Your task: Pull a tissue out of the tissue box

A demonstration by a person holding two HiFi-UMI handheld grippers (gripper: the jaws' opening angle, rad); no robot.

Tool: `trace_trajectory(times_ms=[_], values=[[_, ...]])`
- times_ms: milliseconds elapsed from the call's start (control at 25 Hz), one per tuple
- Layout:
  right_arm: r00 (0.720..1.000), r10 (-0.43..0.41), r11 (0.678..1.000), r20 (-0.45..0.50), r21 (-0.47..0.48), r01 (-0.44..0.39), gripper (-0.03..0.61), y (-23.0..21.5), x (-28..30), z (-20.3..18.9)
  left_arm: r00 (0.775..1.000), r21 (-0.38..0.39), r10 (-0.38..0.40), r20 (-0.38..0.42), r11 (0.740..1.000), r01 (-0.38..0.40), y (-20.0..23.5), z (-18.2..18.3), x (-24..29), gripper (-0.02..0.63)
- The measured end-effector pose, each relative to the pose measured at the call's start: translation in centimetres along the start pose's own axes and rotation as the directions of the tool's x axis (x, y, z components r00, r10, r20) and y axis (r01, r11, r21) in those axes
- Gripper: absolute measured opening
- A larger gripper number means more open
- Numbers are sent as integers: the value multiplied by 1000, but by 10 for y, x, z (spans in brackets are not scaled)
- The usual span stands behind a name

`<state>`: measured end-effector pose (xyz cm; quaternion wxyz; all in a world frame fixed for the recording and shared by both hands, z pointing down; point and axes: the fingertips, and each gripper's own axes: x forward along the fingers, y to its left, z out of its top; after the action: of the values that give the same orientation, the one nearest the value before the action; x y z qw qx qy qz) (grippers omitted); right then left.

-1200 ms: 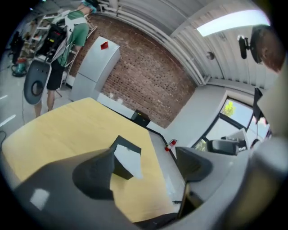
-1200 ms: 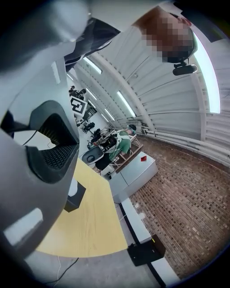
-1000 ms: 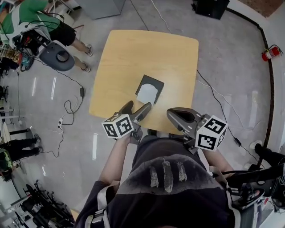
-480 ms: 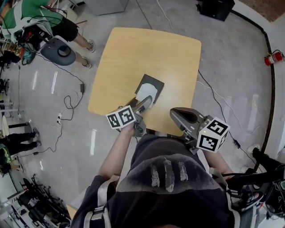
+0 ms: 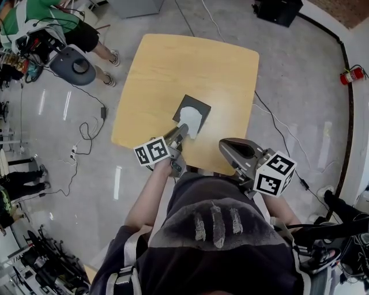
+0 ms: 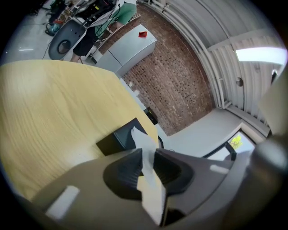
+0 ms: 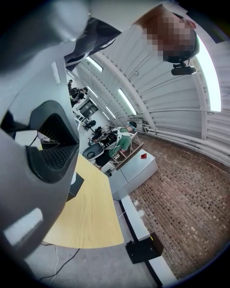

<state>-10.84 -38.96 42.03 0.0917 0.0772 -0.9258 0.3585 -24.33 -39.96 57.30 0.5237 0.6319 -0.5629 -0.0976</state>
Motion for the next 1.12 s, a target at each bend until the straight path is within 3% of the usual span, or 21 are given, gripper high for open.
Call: trace_trajectory(times_ms=[160,1120], values=[[1000,2,1000,-5,-8,-2,-2,0,0,0,1000,6,-27,-4,1000,27,-3,-1,2,8],[1000,12,1000,0,-2,-12,-2,0,4,-1,996,54,-90,4,994,90,-24,13,-16,5]])
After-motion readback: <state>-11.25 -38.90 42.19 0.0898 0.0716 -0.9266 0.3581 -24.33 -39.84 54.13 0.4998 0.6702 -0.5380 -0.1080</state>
